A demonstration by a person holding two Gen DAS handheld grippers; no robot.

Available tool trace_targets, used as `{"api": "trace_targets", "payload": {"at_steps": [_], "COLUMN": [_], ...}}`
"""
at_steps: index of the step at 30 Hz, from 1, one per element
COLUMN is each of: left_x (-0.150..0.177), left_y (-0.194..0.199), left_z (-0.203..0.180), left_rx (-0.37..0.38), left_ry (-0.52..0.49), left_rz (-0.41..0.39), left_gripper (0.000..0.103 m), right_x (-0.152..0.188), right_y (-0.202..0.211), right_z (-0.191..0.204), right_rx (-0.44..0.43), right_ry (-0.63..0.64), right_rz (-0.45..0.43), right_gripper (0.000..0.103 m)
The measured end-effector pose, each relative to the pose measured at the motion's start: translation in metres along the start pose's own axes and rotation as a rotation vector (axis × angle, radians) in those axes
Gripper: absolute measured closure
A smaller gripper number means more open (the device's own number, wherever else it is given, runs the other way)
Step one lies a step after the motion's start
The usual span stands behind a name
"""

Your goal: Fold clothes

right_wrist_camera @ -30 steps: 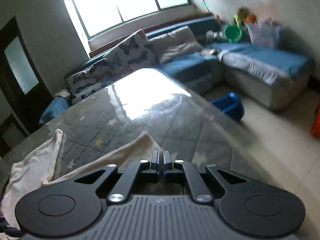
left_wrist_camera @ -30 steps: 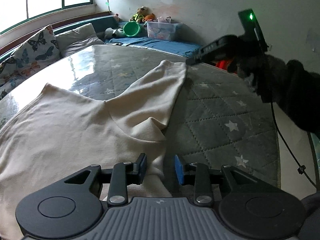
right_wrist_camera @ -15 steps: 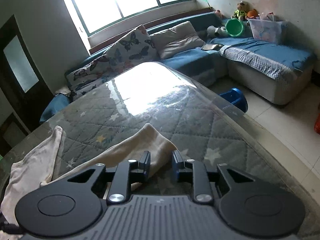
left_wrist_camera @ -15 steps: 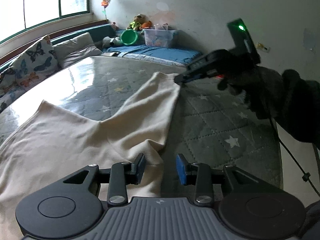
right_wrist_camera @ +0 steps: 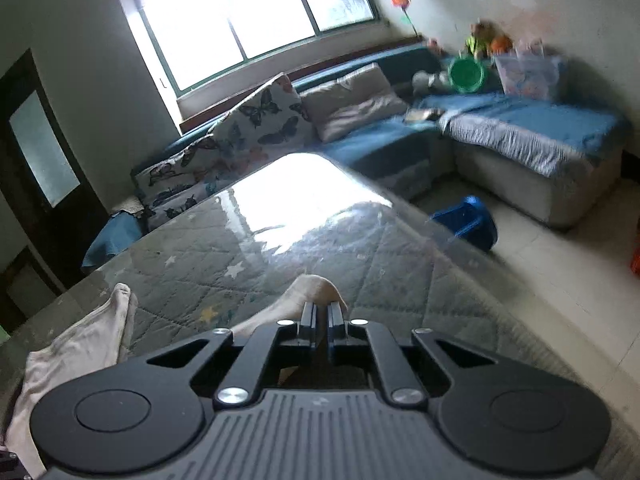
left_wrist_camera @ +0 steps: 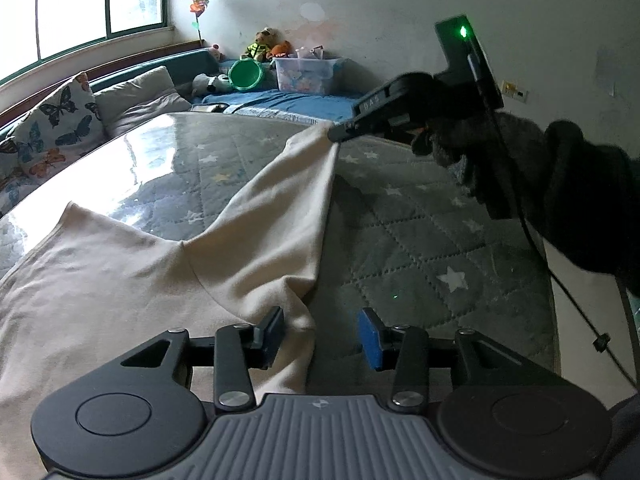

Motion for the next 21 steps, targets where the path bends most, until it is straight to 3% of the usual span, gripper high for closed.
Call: {"api": "trace_targets", "payload": {"at_steps": [3,6,8,10,11,12,13,21], "left_x": [-0.006,-0.01,-0.01,-0.008,-0.007,-0.005,-0.004,0.0], "left_y": [0.002,0.001,-0.003,-0.007,-0.008,-0.009,-0.01,-0.009], "left_z": [0.0,0.002,0.004,0.006,0.007,0.007,0.007,0.007], "left_rx": [-0.003,-0.007,-0.006,0.0,0.005,0.008,0.011,0.024], "left_ry": [-0.005,-0.004,0.015,0.035,0.038,0.041,0.045,0.058], "left_rz": [-0.017,-0.026,-0.017,-0.004,0.0,0.005,0.01,0.013], "left_gripper": [0.057,0.057,0.057,0.057,0.057,0.057,0.057,0.049], "right_x": [0.005,0.008,0.009,0.009,0.009,0.009,0.008,-0.011], "right_y": [-0.002,-0.003,-0.007,-0.014,-0.016,-0.017,-0.019,0.005], "right_z": [-0.002,0.001,0.002,0.002,0.003,0.003,0.003,0.01], "right_rx": [-0.005,-0.001,0.017,0.027,0.027,0.026,0.018,-0.087], "right_ry": [-0.014,-0.009,-0.002,0.007,0.01,0.011,0.0,-0.065], "right_rz": [0.033,0.039,0.041,0.042,0.039,0.036,0.038,-0.046], "right_gripper": [0.09,0.077,0.076,0.08,0.084,0.097,0.098,0.1]}}
Point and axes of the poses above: each gripper's, at about its wrist camera, not at the fingertips, and y roughly against the way its jaws point, z to its left, x to its underside, the point moved 6 cm from there along -y, roughly the way its jaws point, and after that the axes turned 1 degree about -y, right-handed, at the moved point
